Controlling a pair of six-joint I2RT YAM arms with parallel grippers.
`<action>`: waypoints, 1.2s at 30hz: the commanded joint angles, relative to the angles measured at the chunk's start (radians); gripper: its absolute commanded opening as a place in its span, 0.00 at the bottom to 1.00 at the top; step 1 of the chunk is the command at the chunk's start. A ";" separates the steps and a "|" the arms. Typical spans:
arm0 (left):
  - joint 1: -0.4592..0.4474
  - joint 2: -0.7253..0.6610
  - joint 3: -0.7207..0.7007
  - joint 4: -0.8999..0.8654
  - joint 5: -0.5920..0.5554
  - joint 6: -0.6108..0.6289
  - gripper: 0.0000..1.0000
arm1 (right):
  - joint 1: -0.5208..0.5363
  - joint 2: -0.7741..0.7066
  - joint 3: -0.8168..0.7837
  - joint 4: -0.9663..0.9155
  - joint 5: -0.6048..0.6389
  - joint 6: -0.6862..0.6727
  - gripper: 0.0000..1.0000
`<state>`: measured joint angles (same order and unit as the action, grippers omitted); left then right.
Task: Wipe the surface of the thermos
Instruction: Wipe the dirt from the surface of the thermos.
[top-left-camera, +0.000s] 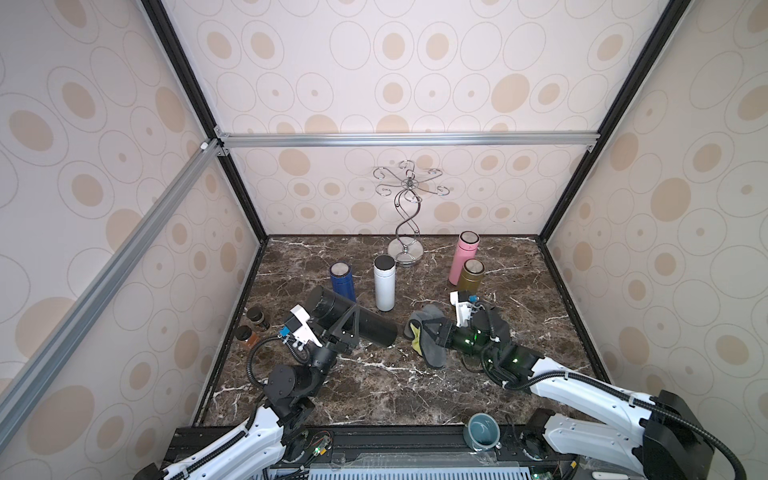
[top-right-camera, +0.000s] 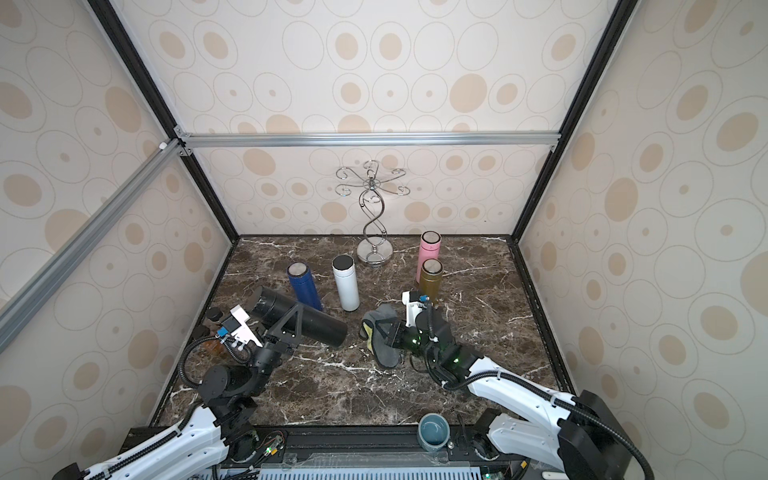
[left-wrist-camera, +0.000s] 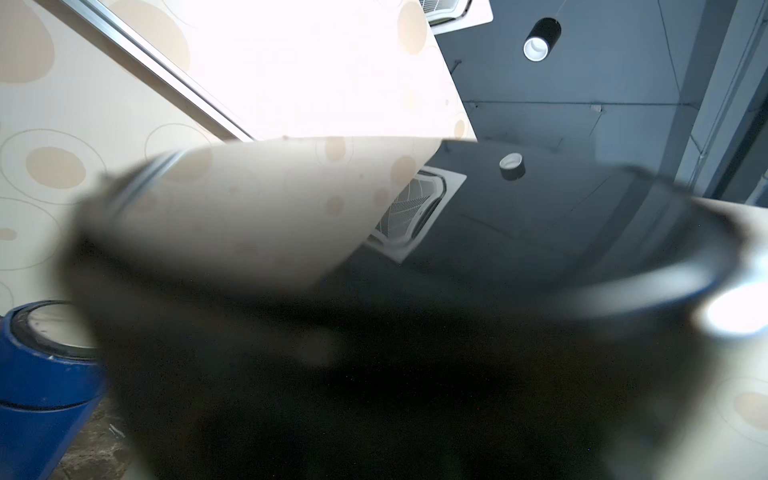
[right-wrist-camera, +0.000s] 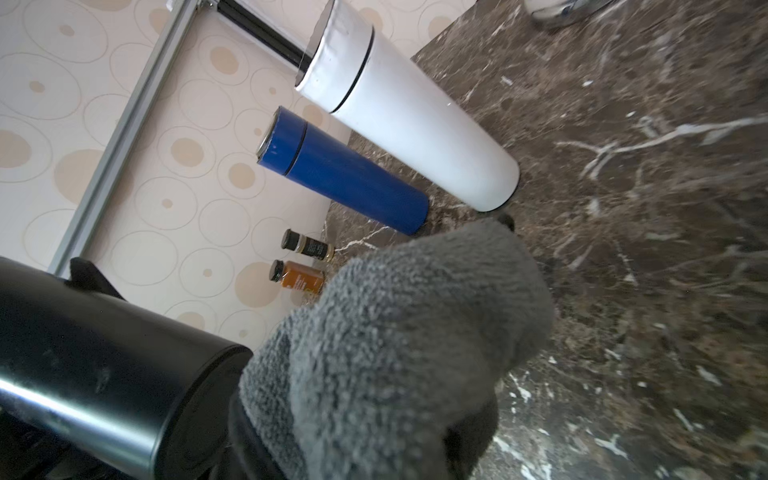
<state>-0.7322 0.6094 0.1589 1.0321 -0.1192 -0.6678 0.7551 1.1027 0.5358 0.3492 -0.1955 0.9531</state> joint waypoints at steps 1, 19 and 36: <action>-0.006 -0.001 0.019 0.102 -0.001 -0.044 0.00 | -0.002 0.026 0.024 0.177 -0.131 0.095 0.00; -0.006 0.026 -0.036 0.254 -0.011 -0.014 0.00 | 0.019 0.124 0.038 0.347 -0.127 0.259 0.00; -0.012 0.095 -0.038 0.326 -0.007 0.048 0.00 | 0.096 0.336 0.133 0.632 -0.297 0.392 0.00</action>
<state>-0.7376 0.7033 0.0971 1.3052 -0.1223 -0.6598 0.8204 1.4403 0.6064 0.8867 -0.4183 1.2411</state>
